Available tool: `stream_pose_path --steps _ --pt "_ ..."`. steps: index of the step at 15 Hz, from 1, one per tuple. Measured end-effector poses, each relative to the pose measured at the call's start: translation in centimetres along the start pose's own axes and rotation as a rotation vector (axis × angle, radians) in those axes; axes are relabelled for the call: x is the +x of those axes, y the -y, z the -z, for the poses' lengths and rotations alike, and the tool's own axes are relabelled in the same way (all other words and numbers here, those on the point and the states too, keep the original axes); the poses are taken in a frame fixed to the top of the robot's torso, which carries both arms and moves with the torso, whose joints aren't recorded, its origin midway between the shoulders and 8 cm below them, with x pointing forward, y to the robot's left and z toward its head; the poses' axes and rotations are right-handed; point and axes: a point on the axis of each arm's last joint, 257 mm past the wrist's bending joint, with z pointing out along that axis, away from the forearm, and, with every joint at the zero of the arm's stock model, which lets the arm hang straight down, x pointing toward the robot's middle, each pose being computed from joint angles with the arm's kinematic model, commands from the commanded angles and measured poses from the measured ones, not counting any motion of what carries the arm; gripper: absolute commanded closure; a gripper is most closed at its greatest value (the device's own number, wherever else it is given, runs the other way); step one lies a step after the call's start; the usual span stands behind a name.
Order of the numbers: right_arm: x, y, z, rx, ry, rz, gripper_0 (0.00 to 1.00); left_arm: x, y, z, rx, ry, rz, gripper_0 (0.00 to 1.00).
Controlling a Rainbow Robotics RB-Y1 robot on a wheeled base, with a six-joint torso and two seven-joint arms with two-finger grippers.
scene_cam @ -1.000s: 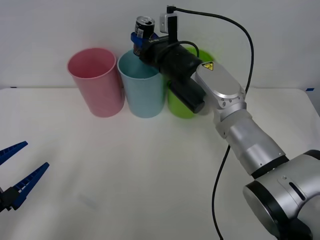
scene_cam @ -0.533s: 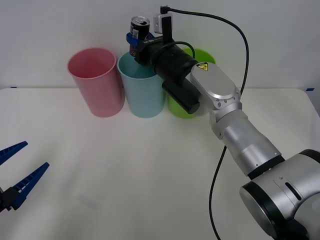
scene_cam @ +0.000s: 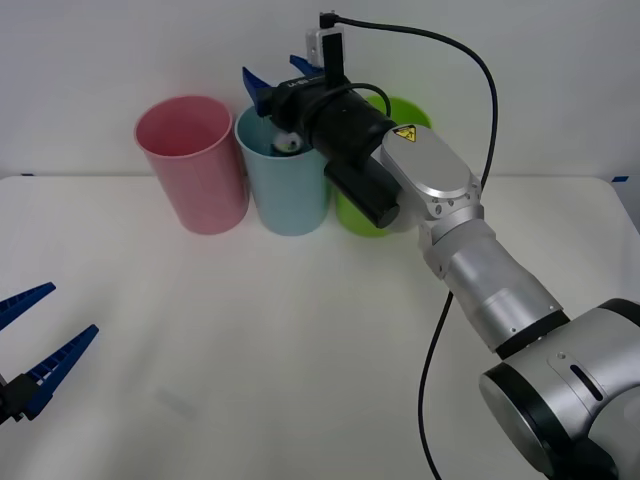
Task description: Grasp the object on the table and drop it into the matching bin: aluminum can to the light blue bin, PET bottle to the pink bin.
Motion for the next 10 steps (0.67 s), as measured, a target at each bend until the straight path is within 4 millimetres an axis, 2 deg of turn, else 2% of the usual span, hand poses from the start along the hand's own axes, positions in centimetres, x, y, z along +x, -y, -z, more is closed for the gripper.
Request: stream_pose_path --steps 6,10 --pt "0.4 1.2 1.0 -0.004 -0.004 0.008 0.0 0.0 0.0 0.0 0.0 0.0 0.0 0.0" --pt "0.2 2.2 3.7 -0.026 0.015 0.02 0.0 0.0 0.0 0.0 0.0 0.0 0.0 0.0"
